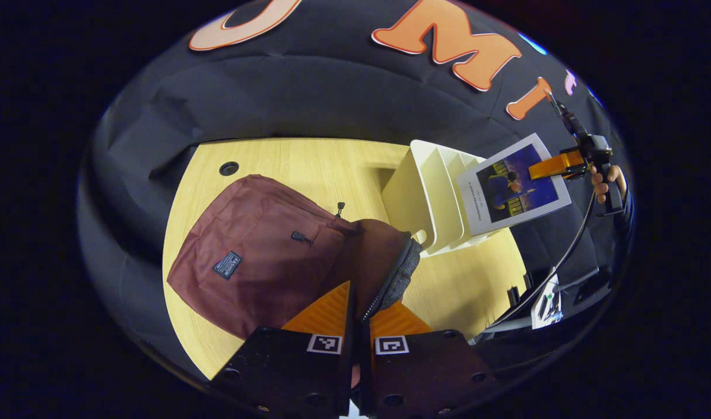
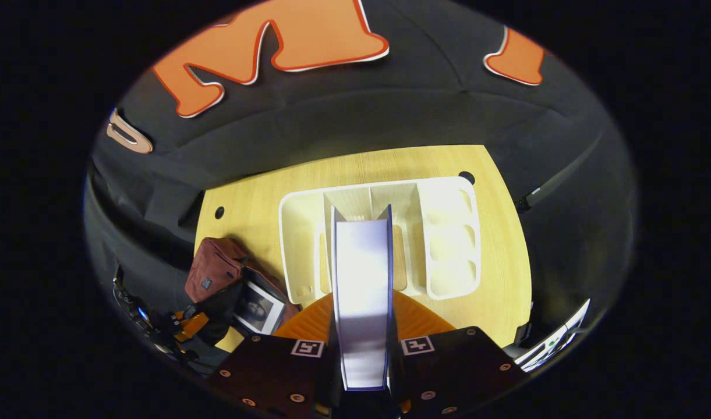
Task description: Open the schoolbag, grab two books from the bookshelf and put them into the schoolbag.
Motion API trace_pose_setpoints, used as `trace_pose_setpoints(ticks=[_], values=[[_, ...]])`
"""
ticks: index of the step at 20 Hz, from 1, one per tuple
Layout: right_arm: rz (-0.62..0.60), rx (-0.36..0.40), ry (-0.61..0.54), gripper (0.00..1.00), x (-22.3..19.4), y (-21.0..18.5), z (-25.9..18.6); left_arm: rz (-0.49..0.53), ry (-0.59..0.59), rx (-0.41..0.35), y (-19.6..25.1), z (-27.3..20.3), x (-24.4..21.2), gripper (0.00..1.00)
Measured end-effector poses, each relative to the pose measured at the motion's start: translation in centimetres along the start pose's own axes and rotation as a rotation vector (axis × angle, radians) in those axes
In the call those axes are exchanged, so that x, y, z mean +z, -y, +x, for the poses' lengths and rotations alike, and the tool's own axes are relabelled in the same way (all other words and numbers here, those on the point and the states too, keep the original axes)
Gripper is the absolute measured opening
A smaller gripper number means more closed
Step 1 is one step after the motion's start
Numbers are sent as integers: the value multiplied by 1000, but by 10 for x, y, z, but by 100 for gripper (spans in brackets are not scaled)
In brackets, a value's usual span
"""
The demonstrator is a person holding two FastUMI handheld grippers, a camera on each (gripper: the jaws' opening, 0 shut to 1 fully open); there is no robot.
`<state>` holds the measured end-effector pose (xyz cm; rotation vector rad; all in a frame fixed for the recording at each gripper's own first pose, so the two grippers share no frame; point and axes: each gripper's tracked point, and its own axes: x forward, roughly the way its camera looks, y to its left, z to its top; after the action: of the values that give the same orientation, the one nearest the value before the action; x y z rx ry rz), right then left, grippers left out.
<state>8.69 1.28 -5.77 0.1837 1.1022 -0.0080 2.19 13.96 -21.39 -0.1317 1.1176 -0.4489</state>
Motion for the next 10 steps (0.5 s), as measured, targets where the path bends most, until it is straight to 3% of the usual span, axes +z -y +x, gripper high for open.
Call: trace_pose_setpoints(ticks=[3,10], values=[[48,51,15,34,-22,-11,-22,68,-22,-27,-1,0,2,7],[104,88,44,33,-74,-29,-57,163,-49,-81,-3,0,4,7]])
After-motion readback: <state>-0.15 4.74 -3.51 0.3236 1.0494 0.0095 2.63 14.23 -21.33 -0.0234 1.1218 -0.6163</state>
